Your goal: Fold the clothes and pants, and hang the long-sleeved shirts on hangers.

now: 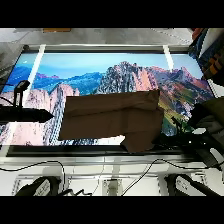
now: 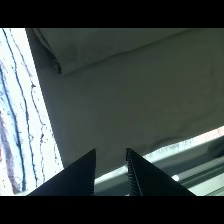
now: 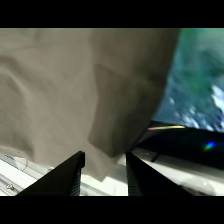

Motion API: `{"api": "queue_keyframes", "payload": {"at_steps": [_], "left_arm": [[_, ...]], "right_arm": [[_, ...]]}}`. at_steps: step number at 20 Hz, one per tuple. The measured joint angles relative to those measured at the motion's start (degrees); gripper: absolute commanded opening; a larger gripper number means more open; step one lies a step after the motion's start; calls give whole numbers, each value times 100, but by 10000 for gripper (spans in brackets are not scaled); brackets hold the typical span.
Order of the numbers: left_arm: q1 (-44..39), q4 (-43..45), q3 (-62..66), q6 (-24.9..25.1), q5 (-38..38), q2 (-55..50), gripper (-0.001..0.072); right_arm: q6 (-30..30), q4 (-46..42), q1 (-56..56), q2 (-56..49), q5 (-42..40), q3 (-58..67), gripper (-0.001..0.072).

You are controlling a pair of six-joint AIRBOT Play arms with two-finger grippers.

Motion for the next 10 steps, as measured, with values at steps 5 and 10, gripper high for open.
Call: {"api": "queue_keyframes", "payload": {"at_steps": [5, 10], "left_arm": [[109, 20, -20, -31, 15, -330, 216], [833, 37, -516, -273, -125, -656, 423]], "right_arm": [[-452, 308, 0, -122, -114, -22, 13], [-573, 535, 0, -142, 85, -22, 13]]}}
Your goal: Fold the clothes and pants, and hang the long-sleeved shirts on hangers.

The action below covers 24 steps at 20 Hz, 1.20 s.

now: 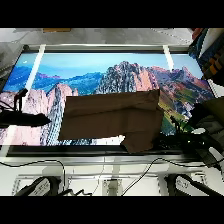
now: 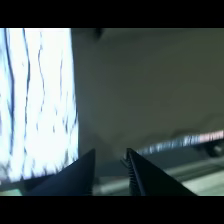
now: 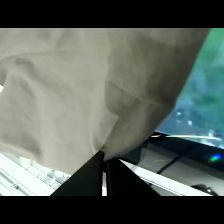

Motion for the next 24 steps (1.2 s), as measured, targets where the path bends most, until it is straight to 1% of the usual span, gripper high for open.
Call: {"api": "queue_keyframes", "payload": {"at_steps": [1, 3, 4, 5, 10, 11, 12, 13, 16, 17, 18, 20, 24], "left_arm": [[136, -4, -234, -17, 2, -50, 551], [299, -20, -758, -46, 195, -118, 551], [350, -66, -1034, -24, 382, -136, 518], [385, -133, -1270, 33, 549, -153, 451], [455, -763, -1991, 323, 1325, -199, 450], [455, -844, -2044, 352, 1397, -221, 372], [452, -911, -2085, 365, 1464, -256, 269], [446, -942, -2114, 380, 1497, -302, 226], [428, -1095, -2159, 402, 1580, -455, 215], [424, -1154, -2166, 407, 1617, -492, 146], [417, -1209, -2168, 433, 1690, -522, 15], [415, -1362, -2144, 610, 1744, -544, 10], [413, -2065, -1886, 1272, 1351, -221, 10]], "right_arm": [[-7, 46, 0, 0, 13, 0, 13], [-22, 155, 0, 0, 35, 0, 13], [-26, 225, 0, 0, 42, 0, 13], [-33, 262, 0, 0, 52, 0, 13], [-61, 391, 0, 0, 57, 0, 13], [-66, 402, 0, 0, 59, 0, 13], [-68, 411, 0, 0, 59, 0, 13], [-70, 415, 0, 0, 59, 0, 13], [-76, 452, 0, 0, 68, 48, 13], [-76, 457, 0, 0, 94, 94, 12], [-76, 476, 0, 9, 153, 151, 12], [-79, 520, 0, 85, 332, 315, 12], [-96, 595, 0, 573, 811, 748, 12]]}}
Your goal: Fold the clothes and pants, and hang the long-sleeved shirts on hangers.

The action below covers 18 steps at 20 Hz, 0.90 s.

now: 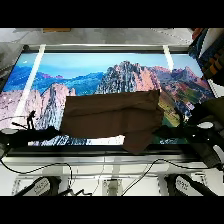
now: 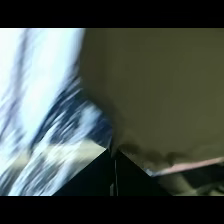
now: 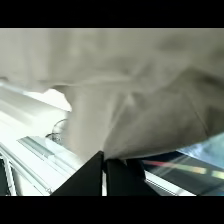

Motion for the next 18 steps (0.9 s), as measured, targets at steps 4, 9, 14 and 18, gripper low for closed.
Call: {"api": "queue_keyframes", "payload": {"at_steps": [4, 9, 14, 18], "left_arm": [[-26, -946, 264, 448, -87, 855, 9], [-675, -1934, 354, 693, 1320, 1443, 9], [-1980, -2949, 391, 737, 3963, 898, 9], [-2649, -3471, 776, 739, 5051, -151, 9]], "right_arm": [[-17, 455, 28, 813, 63, 361, 12], [201, 1241, 828, 1222, -2234, 507, 11], [944, 1648, 2081, 614, -5772, 734, 11], [1193, 1733, 2430, -612, -6911, 1530, 11]]}}
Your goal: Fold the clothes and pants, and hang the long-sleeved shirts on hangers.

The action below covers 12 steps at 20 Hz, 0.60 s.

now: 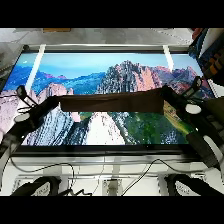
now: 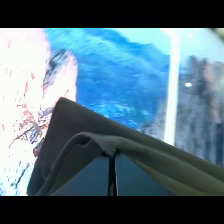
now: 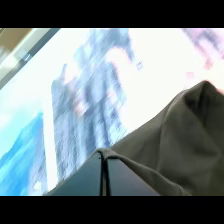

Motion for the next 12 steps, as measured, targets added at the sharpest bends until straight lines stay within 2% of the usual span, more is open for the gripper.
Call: {"api": "queue_keyframes", "payload": {"at_steps": [2, 3, 4, 5, 10, 12], "left_arm": [[-151, -96, 365, 2, 199, -584, 33], [-199, -133, 557, 2, 243, -870, 194], [-229, -157, 715, 2, 247, -1099, 566], [-251, -170, 848, 2, 238, -1290, 690], [11, 17, 1117, 24, -13, -1528, 689], [354, 151, 1152, -13, -503, -1530, 687]], "right_arm": [[52, 15, 46, -634, -243, 428, 17], [68, 17, 57, -896, -326, 597, 155], [87, 20, 68, -1139, -409, 737, 450], [90, 20, 74, -1318, -455, 839, 658], [63, -269, -15, -1537, -389, 1045, 665], [55, -361, -164, -1497, -151, 1073, 665]]}}
